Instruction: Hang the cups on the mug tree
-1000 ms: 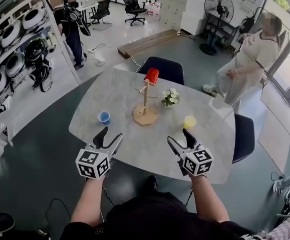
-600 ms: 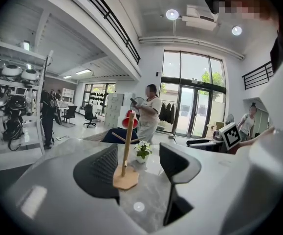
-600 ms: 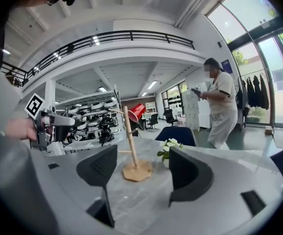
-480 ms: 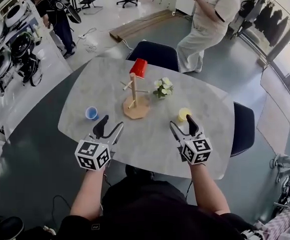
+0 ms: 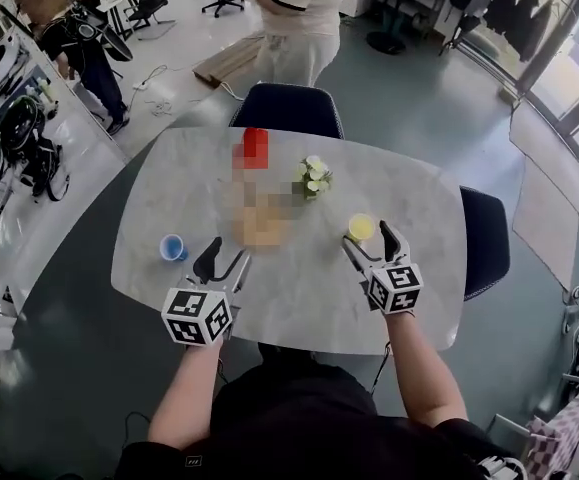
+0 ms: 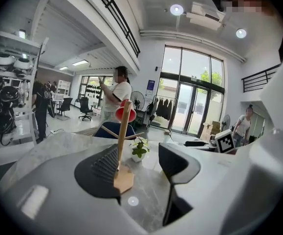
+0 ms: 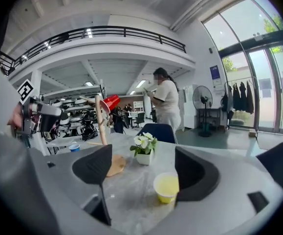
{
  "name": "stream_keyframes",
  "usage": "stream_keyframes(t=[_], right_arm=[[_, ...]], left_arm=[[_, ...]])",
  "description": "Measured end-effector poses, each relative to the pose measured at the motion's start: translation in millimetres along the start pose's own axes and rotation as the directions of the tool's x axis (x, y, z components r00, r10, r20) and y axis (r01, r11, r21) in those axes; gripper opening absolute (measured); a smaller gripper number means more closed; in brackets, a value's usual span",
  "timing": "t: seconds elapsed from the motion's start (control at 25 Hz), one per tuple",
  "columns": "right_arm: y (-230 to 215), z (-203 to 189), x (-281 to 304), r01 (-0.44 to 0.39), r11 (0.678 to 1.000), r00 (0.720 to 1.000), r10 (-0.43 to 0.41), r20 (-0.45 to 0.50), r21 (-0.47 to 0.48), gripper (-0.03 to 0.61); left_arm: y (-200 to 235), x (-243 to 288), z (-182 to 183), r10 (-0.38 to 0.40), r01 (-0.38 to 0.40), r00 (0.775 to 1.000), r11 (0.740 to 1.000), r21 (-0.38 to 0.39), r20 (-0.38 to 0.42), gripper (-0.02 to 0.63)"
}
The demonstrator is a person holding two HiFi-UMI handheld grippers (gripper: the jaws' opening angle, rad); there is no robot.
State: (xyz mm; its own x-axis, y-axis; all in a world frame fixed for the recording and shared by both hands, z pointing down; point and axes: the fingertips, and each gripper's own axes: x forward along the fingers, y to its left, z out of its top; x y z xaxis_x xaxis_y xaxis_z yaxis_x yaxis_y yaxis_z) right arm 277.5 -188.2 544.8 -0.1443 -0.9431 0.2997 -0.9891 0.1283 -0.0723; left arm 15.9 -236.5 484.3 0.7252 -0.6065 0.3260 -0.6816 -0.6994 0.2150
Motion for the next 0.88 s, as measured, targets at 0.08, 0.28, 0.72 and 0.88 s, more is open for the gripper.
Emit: stream_keyframes(t=[0.08,0.28,0.72,0.88], right_arm=[[-9.6,-17.3,6.3,0.02,1.0,0.999,-0.02,-0.03,0.011,0.365],[-31.9,-67.6,24.3,0.058,0.998,0.992,-0.054,-0.113,0.033,0.368],[-58.4,-123.7,68.1,0.069,0.997,0.975,-0.063,-0.213,0.021,0.367],[-57.0,-132.7,76.1,0.081,0.997,0.966,-0.078,-0.246,0.0,0.367]], left_arm=[[0.4,10.3,-7.2,-0.006,0.006,1.0,1.0,0.015,-0.022,0.264],[6.6,26.9,-33.4,-0.002,0.004,0.997,1.0,0.029,-0.082,0.264],[20.1,38.4,-56.7,0.028,-0.02,0.989,0.998,0.059,-0.142,0.252],[23.5,35.8,-57.5,0.036,-0.027,0.988,0.998,0.061,-0.151,0.247]])
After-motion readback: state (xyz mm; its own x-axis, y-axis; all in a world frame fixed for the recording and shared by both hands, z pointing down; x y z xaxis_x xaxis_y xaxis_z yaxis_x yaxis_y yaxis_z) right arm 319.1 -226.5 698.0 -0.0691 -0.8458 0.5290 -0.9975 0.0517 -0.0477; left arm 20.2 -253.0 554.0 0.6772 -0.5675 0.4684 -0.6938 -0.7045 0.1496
